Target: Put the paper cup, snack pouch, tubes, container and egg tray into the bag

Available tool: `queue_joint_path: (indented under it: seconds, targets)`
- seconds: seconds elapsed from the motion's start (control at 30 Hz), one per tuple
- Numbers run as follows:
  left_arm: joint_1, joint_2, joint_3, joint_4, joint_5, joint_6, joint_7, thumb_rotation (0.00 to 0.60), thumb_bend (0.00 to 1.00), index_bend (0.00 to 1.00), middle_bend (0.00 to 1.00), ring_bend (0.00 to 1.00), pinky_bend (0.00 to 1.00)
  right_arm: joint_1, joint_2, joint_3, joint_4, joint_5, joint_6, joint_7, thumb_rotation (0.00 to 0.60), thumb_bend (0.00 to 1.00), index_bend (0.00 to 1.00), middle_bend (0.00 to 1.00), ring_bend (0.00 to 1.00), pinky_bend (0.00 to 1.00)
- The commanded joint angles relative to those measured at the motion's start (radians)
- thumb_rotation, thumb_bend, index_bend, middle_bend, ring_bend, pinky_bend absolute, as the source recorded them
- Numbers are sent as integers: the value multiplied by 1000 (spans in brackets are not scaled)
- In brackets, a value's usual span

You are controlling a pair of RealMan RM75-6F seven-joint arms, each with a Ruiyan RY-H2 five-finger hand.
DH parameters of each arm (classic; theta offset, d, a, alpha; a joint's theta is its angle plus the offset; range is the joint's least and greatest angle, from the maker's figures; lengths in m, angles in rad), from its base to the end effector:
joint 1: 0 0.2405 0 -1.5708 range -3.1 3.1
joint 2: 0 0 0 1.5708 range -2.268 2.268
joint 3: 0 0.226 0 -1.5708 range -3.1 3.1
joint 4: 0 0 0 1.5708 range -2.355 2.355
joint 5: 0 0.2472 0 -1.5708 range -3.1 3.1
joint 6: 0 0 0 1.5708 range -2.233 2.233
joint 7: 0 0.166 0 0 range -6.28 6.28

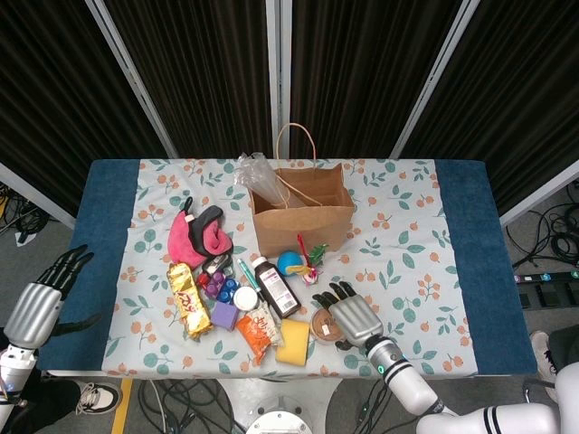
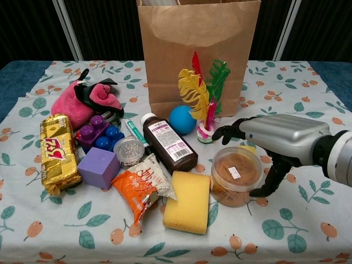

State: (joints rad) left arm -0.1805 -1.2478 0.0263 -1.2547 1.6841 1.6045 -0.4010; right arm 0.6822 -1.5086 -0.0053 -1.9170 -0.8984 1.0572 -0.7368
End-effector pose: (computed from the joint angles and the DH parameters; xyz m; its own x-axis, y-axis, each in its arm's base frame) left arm -0.3106 0.2179 0.1031 0.2378 -0.0032 0.9713 0.9304 -0.2865 -0.2287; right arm -0.1005 -0.2251 -0.0869 0.5280 -0.4818 0.6993 -0.8392 -0.4221 0.3429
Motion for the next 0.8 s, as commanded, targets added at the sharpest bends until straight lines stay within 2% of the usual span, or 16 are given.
queue_joint_path:
  seconds: [0.03,0.3,0.4,0.53,0.7,0.8]
  targets:
    - [1,-1,-1,2,-1,0,-2,600,30,97,144,109,259,6,-14,0,9,7,3,-7,600,65,195,201,43,30]
    - [0,-2,-3,6,-5,-3,-10,600,31,97,144,109,259,0,-33,-2,19,-38,49,-8,600,113,416,337,109,53]
    - [1,-1,-4,5,-5,-2,-13,600,31,97,144,109,259,-7,-30,-1,14,-61,69,-3,600,128,468,376,131,70]
    - [0,4,-5,0,-4,-2,-13,600,30,97,144,109,259,-13,7,23,-40,-103,104,13,600,137,480,386,133,75]
    - [-3,5,-4,-6,0,-6,-7,600,30,97,144,109,259,-12,109,114,-198,-178,182,34,600,144,483,388,134,82]
    - [-6,-1,1,-10,6,-13,-1,600,30,97,144,109,259,-3,172,196,-294,-201,224,41,600,150,492,400,144,94]
